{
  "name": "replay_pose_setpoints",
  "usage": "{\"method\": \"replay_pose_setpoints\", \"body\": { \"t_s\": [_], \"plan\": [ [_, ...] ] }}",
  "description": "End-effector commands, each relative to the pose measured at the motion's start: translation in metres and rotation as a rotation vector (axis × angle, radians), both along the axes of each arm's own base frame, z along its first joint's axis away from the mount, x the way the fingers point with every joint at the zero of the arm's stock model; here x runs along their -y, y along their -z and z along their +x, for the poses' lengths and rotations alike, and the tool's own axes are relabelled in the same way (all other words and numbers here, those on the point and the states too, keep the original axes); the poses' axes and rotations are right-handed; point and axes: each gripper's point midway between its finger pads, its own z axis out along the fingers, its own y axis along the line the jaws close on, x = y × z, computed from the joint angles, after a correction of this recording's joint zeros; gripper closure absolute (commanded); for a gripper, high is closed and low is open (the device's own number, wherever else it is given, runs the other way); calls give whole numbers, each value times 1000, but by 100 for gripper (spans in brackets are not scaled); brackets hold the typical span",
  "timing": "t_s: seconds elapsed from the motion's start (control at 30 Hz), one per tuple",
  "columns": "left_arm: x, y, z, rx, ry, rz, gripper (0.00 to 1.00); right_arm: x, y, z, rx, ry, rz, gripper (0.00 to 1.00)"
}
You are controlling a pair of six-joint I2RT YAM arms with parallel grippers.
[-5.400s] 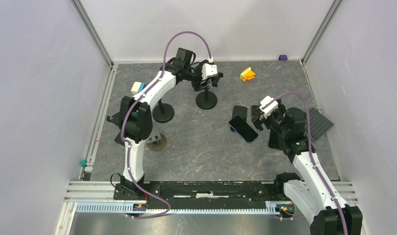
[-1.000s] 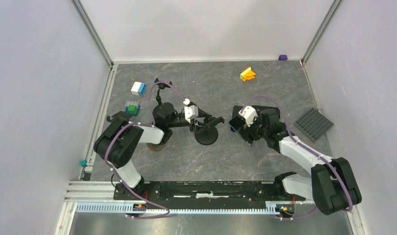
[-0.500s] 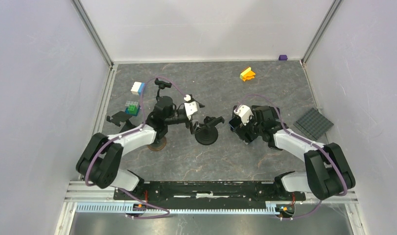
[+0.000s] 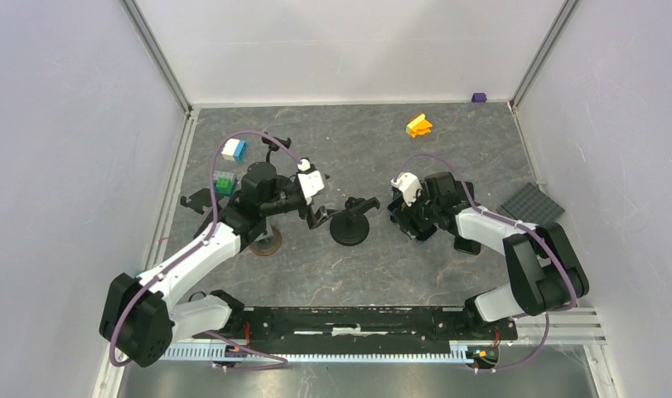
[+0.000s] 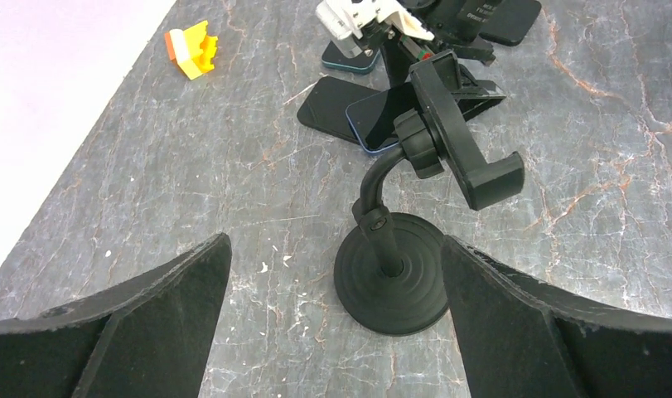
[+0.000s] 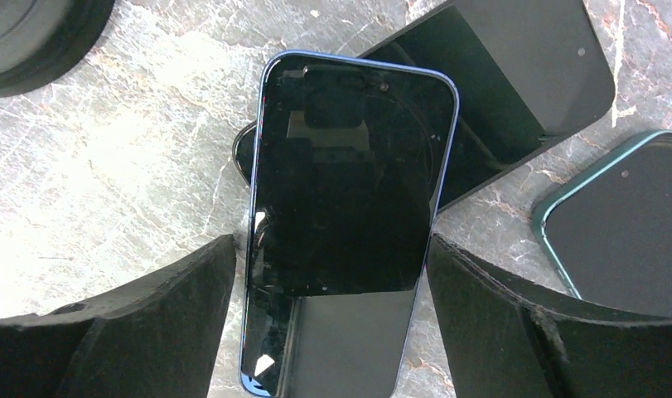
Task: Place the phone on the phone stand
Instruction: Pick up the phone at the center of the board.
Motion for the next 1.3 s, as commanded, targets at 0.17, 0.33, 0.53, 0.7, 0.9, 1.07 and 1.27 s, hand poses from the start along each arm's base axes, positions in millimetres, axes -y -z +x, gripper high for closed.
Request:
{"method": "replay_pose_setpoints", "body": {
  "t_s": [0.17,0.33,0.53,0.7,0.9,1.07,1.27],
  "plan": [
    [-11,-7,-9,18,-18,24,0,3,21,-20,-140,-31,-31,13],
    [-14,-7,-13,23,-18,25,0,12,26,-28,-189,-46,-38,10],
    [-13,-5,-16,19,-8,24,0,20,28,-34,-203,-66,-54,10],
    [-12,-7,-15,19,-7,20,0,20,31,-35,-212,-75,-56,14],
    [-11,-11,-17,-23,-6,16,0,28,30,-29,-193,-44,-83,27],
    [-14,-9,-17,-74,-32,36,0,32,12,-20,-140,-23,-67,43],
    [-16,-15,-23,-68,-26,18,0,32,-12,-16,-75,-14,-35,53]
  ]
}}
